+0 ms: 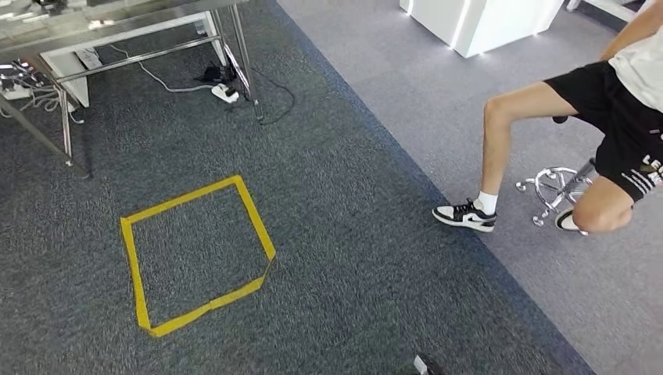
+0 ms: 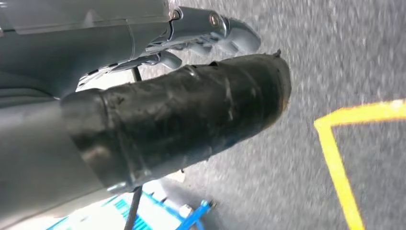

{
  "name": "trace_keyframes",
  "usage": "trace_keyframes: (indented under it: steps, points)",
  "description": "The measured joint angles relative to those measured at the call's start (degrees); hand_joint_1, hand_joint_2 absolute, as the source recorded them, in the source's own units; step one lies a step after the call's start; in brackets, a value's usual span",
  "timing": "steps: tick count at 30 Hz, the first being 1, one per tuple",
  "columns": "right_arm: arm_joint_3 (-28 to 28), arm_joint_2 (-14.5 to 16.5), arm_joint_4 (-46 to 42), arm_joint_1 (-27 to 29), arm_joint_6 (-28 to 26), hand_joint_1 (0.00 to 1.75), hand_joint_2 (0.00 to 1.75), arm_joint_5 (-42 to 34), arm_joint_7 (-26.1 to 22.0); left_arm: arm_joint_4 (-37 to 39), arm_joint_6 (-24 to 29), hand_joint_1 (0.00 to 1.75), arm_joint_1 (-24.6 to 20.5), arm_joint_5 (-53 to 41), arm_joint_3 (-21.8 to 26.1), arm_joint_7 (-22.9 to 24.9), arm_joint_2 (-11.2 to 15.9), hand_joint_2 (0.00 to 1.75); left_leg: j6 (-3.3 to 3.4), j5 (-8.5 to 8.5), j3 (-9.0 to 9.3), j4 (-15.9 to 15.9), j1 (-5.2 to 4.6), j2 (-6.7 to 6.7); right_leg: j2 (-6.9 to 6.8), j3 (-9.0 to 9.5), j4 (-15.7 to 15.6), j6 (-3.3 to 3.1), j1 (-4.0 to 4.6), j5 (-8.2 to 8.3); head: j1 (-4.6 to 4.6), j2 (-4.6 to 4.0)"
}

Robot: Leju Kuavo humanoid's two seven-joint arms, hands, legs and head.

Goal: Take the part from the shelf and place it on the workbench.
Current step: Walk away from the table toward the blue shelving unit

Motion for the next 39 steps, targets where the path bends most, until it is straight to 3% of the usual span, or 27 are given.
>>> trace_keyframes:
  steps: [2, 3, 4, 5, 7, 8, 9, 11, 12, 14, 15, 16, 18, 19, 21, 22, 23, 24, 25, 27, 28, 30, 31, 33, 35, 37, 39]
  points:
    - [0.3, -0.2, 0.0, 0.0, 0.0, 0.00, 0.00, -0.1, -0.1, 0.0, 0.0, 0.00, -0.2, 0.0, 0.0, 0.0, 0.0, 0.00, 0.38, 0.34, 0.09, -1.5, -0.03, 0.67, 0.74, -0.28, -0.7, 0.80, -0.05, 1.50, 0.03, 0.00]
    - [0.5, -0.3, 0.0, 0.1, 0.0, 0.00, 0.00, -0.2, -0.1, 0.0, 0.0, 0.00, -0.2, 0.0, 0.0, 0.0, -0.1, 0.00, 0.60, 1.10, -0.34, -1.7, 0.10, 1.24, 0.70, -0.55, -0.6, 1.11, -0.07, 1.31, 0.04, 0.00]
    - [0.7, -0.5, 0.0, 0.1, 0.0, 0.00, 0.00, -0.2, -0.1, 0.0, 0.0, 0.00, -0.3, 0.0, -0.1, 0.0, -0.1, 0.00, 0.86, 1.87, -0.85, -1.9, 0.27, 1.86, 0.25, -1.05, 0.3, 1.35, -0.08, -0.13, 0.18, 0.00]
    - [0.9, -0.6, -0.1, 0.2, 0.0, 0.00, 0.00, -0.3, -0.1, 0.0, 0.0, 0.00, -0.2, -0.1, -0.1, 0.0, -0.1, 0.00, 1.12, 2.57, -1.50, -2.0, 0.44, 2.58, -0.57, -1.80, 2.5, 1.47, -0.16, -2.78, 0.32, 0.00]
    - [1.3, -0.6, -0.2, 0.2, 0.0, 0.00, 0.00, -0.5, -0.1, 0.0, 0.0, 0.00, 0.1, -0.1, -0.1, 0.0, -0.2, 0.00, 1.51, 3.70, -3.06, -1.9, 0.36, 3.93, -2.40, -3.46, 9.9, 1.72, -0.40, -8.86, 0.53, 0.00]
    - [1.4, -0.6, -0.2, 0.2, 0.0, 0.00, 0.00, -0.6, -0.2, 0.0, 0.0, 0.00, 0.3, -0.1, -0.1, 0.0, -0.2, 0.00, 1.56, 4.25, -3.93, -1.8, 0.33, 4.64, -2.85, -3.92, 13.5, 1.90, -0.53, -10.02, 0.54, 0.00]
    - [1.5, -0.6, -0.2, 0.2, 0.0, 0.00, 0.00, -0.7, -0.2, 0.0, 0.0, 0.00, 0.3, -0.2, -0.1, 0.0, -0.2, 0.00, 1.50, 4.80, -4.86, -1.5, 0.31, 5.25, -3.10, -3.80, 15.9, 2.10, -0.67, -9.51, 0.52, 0.00]
    - [1.6, -0.6, -0.2, 0.1, 0.0, 0.00, 0.00, -0.8, -0.2, 0.0, -0.1, 0.00, 0.2, -0.2, -0.1, 0.0, -0.2, 0.00, 1.19, 5.78, -6.94, -0.6, 0.30, 6.27, -3.60, -1.05, 15.7, 2.42, -0.95, -6.17, 0.52, 0.00]
    - [1.7, -0.6, -0.2, 0.1, 0.0, 0.00, 0.00, -0.8, -0.2, 0.0, 0.0, 0.00, 0.1, -0.2, -0.1, 0.0, -0.1, 0.00, 0.94, 6.11, -7.94, 0.0, 0.24, 6.66, -4.44, 2.07, 12.7, 2.51, -1.07, -5.54, 0.52, 0.01]
    - [1.8, -0.6, -0.3, -0.1, 0.0, 0.00, 0.00, -0.9, -0.3, 0.0, 0.0, 0.00, 0.0, -0.3, -0.1, 0.0, -0.1, 0.00, 0.36, 6.50, -9.40, 1.5, 0.07, 7.42, -6.14, 8.70, 4.5, 2.35, -0.97, -7.32, 0.50, 0.01]
    - [1.9, -0.6, -0.4, -0.3, 0.1, 0.00, 0.00, -0.9, -0.4, 0.0, 0.0, 0.00, 0.0, -0.3, -0.1, 0.0, -0.1, 0.00, 0.04, 6.76, -9.88, 2.1, -0.02, 7.87, -6.53, 10.71, 1.5, 2.09, -0.82, -8.74, 0.46, 0.01]
    - [1.9, -0.7, -0.4, -0.4, 0.1, 0.00, 0.00, -1.0, -0.4, 0.0, 0.0, 0.00, 0.0, -0.4, -0.1, 0.1, -0.1, 0.00, -0.28, 7.08, -10.27, 2.4, 0.02, 8.35, -6.26, 11.25, -0.2, 1.70, -0.61, -9.47, 0.36, 0.00]
    - [2.0, -0.6, -0.4, -0.4, 0.1, 0.00, 0.00, -1.1, -0.5, 0.0, -0.1, 0.00, -0.1, -0.4, -0.1, 0.1, -0.1, 0.00, -1.03, 6.78, -11.16, 3.2, 0.31, 8.04, -5.42, 10.28, -0.7, 0.71, -0.55, -9.20, 0.21, 0.00]
    - [2.0, -0.7, -0.4, -0.3, 0.0, 0.00, 0.00, -1.1, -0.5, 0.0, -0.1, 0.00, 0.0, -0.4, -0.1, 0.1, -0.1, 0.00, -1.38, 5.19, -11.68, 4.4, 0.47, 7.03, -5.12, 9.59, -0.7, 0.21, -0.56, -8.66, 0.14, 0.00]
    - [2.2, -0.7, -0.4, -0.1, 0.0, 0.00, 0.00, -1.4, -0.5, 0.0, -0.3, 0.00, 0.1, -0.5, -0.1, 0.2, -0.2, 0.00, -1.87, -0.25, -13.04, 9.3, 0.64, 4.62, -4.47, 8.19, -0.7, -0.55, -0.49, -7.47, 0.02, 0.00]
    - [2.3, -0.8, -0.4, -0.2, 0.0, 0.00, 0.00, -1.5, -0.6, 0.0, -0.4, 0.00, 0.3, -0.5, -0.1, 0.2, -0.2, 0.00, -1.88, -2.79, -13.72, 12.6, 0.65, 3.98, -3.94, 7.35, -0.7, -0.79, -0.37, -6.88, -0.01, 0.00]
    - [2.4, -0.8, -0.4, -0.2, 0.0, 0.00, 0.00, -1.7, -0.6, 0.0, -0.5, 0.00, 0.3, -0.5, -0.1, 0.3, -0.2, 0.00, -1.78, -4.03, -14.23, 15.7, 0.64, 3.70, -3.34, 6.53, -0.7, -0.95, -0.22, -6.27, -0.04, 0.00]
    - [2.4, -0.8, -0.5, -0.3, 0.0, 0.00, 0.00, -1.8, -0.7, 0.0, -0.6, 0.00, 0.4, -0.4, -0.1, 0.3, -0.2, 0.00, -1.58, -3.70, -14.29, 17.7, 0.61, 3.54, -2.72, 5.68, -0.7, -1.01, -0.07, -5.65, -0.04, 0.00]
    - [2.6, -0.8, -0.5, -0.3, 0.0, 0.00, 0.00, -2.0, -0.8, 0.0, -0.6, 0.00, 0.4, -0.3, -0.1, 0.2, -0.2, 0.00, -1.26, -2.10, -13.73, 18.3, 0.52, 3.38, -2.10, 4.83, -0.6, -1.00, 0.07, -5.02, -0.05, 0.00]
    - [2.8, -0.8, -0.5, -0.3, 0.0, 0.00, 0.00, -2.3, -0.9, 0.0, -0.6, 0.00, 0.4, 0.0, -0.1, -0.1, -0.1, 0.00, -0.32, 2.31, -10.09, 14.1, 0.22, 2.51, -1.09, 3.47, -0.5, -0.88, 0.23, -3.81, -0.06, 0.00]
    - [2.9, -0.7, -0.5, -0.2, 0.0, 0.00, 0.00, -2.4, -0.9, 0.0, -0.6, 0.00, 0.4, 0.2, -0.1, -0.3, -0.1, 0.00, 0.27, 3.20, -7.37, 10.3, 0.01, 1.48, -0.67, 2.97, -0.4, -0.74, 0.30, -3.30, -0.05, 0.00]
    - [3.1, -0.7, -0.5, -0.3, 0.0, 0.00, 0.00, -2.7, -1.0, 0.0, -0.6, 0.00, 0.3, 0.4, -0.1, -0.4, 0.0, 0.00, 0.95, 2.49, -3.19, 3.3, -0.30, -0.08, 0.02, 2.34, -0.3, -0.27, 0.33, -2.32, -0.05, 0.00]
    - [3.2, -0.7, -0.5, -0.3, 0.0, 0.00, 0.00, -2.8, -1.1, 0.0, -0.6, 0.00, 0.2, 0.4, -0.1, -0.3, 0.0, 0.00, 1.09, 1.75, -2.24, 1.2, -0.41, -0.14, 0.36, 2.01, -0.3, 0.06, 0.36, -1.84, -0.05, 0.00]
    - [3.4, -0.9, -0.5, -0.3, 0.0, 0.00, 0.00, -3.0, -1.1, -0.1, -0.6, 0.00, -0.1, 0.4, 0.0, 0.0, 0.0, 0.00, 1.15, 1.57, -1.99, -0.6, -0.20, 0.95, 0.57, 1.23, 0.0, 0.79, 0.51, -1.35, -0.04, 0.00]
    - [3.7, -1.0, -0.5, -0.2, 0.0, 0.00, 0.00, -3.1, -1.1, -0.1, -0.5, 0.00, 0.0, 0.4, 0.0, 0.3, -0.1, 0.00, 1.53, 2.19, -2.26, -1.4, 0.12, 2.20, -0.87, -0.34, 3.1, 1.27, 0.54, -3.72, 0.16, 0.00]
    - [4.0, -1.0, -0.5, -0.2, 0.0, 0.00, 0.00, -3.1, -1.0, -0.1, -0.6, 0.00, 0.4, 0.4, 0.0, 0.5, -0.1, 0.00, 1.90, 2.68, -2.83, -1.4, 0.05, 3.54, -2.53, -3.05, 10.4, 1.54, 0.17, -8.30, 0.32, 0.00]
    - [4.2, -1.0, -0.5, -0.1, 0.0, 0.00, 0.00, -3.1, -1.1, -0.1, -0.6, 0.00, 0.7, 0.4, 0.0, 0.7, -0.1, 0.00, 1.84, 2.97, -3.54, -1.0, 0.00, 4.82, -3.02, -4.38, 15.7, 1.99, -0.30, -10.74, 0.34, 0.00]
